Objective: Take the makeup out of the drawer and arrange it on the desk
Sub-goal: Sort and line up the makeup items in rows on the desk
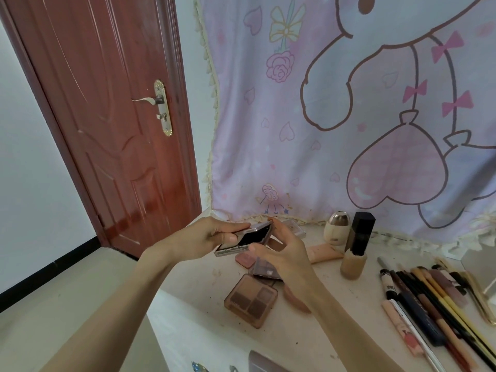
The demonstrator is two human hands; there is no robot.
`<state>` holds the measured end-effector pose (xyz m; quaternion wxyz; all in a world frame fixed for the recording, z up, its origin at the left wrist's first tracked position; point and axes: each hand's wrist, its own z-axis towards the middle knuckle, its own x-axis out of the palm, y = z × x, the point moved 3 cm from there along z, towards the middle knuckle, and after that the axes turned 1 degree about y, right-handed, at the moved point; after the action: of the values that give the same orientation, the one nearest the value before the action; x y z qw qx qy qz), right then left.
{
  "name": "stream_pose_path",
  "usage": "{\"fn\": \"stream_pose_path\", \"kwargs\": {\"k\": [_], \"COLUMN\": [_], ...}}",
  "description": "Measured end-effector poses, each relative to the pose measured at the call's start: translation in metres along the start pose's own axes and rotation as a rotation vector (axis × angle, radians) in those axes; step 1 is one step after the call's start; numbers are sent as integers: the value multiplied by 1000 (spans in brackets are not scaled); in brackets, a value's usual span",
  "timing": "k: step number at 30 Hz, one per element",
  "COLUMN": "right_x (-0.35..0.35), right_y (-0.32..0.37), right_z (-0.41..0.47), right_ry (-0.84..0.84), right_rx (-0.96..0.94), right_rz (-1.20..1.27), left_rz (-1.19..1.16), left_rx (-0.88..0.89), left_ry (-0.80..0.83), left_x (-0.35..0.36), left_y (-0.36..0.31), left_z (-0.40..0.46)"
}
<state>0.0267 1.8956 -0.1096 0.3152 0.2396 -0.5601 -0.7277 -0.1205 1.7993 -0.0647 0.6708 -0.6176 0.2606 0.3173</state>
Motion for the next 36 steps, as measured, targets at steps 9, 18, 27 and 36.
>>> {"fn": "stream_pose_path", "kwargs": {"k": [9,18,27,36], "right_x": [3,13,-1,-9], "right_y": [-5,-20,-55,-94], "right_z": [8,46,130,168], "right_ry": [-1,116,-220,-324], "right_rx": [118,295,345,222], "right_rz": [133,351,137,-139], "left_rz": [220,282,238,126], "left_rx": [54,22,-39,-44], "left_ry": [-147,-317,-325,-498], "left_x": [-14,-41,-48,-39], "left_y": [4,29,80,129], "left_z": [20,72,144,147]}}
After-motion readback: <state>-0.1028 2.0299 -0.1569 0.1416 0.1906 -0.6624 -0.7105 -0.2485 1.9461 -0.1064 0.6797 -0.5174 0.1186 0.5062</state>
